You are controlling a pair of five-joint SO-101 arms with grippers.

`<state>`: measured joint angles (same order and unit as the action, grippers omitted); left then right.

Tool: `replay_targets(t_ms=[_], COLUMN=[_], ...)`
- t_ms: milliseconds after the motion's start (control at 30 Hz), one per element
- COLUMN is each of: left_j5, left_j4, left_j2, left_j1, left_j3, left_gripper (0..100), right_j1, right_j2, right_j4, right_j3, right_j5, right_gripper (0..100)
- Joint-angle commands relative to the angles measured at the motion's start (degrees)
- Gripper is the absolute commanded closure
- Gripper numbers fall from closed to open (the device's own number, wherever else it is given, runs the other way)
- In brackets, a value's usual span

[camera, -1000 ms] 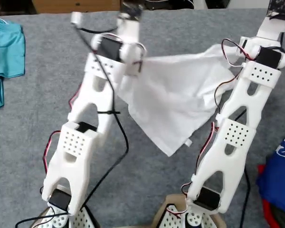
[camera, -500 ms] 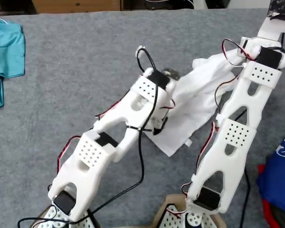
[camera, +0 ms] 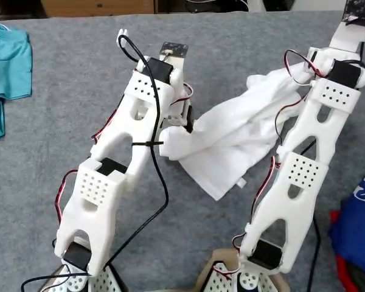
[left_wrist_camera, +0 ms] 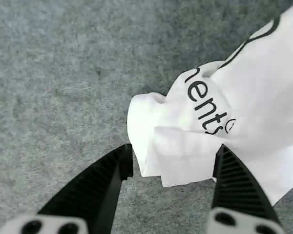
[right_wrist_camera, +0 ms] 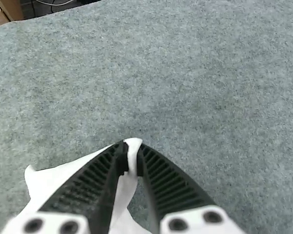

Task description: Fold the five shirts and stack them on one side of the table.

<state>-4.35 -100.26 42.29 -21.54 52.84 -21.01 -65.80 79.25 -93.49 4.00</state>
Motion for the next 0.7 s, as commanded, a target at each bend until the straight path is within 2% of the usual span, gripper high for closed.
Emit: replay_targets(t_ms=[0,300,467,667], left_j5=[2.0,11.2,22.2,39.2], left_j4=[-0.5,-0.4,-0.4,-0.4], left_j2=[-4.3,-4.2,-4.2,-4.2], left_j1=[-1.8,-5.1,-5.1,-3.0], left_j3=[2.7,2.2,2.2,2.2], left_gripper=[72,72,73,73], right_j1=[0.2,0.2,0.2,0.2], right_j2=[0.8,0.8,0.8,0.8], right_j4=[-1.0,-1.0,-1.0,-1.0], right_j3=[-2.0,-2.0,-2.0,-2.0], right_j5=[-0.6,-0.6,-0.6,-0.6], right_gripper=[99.3,99.3,99.3,99.3])
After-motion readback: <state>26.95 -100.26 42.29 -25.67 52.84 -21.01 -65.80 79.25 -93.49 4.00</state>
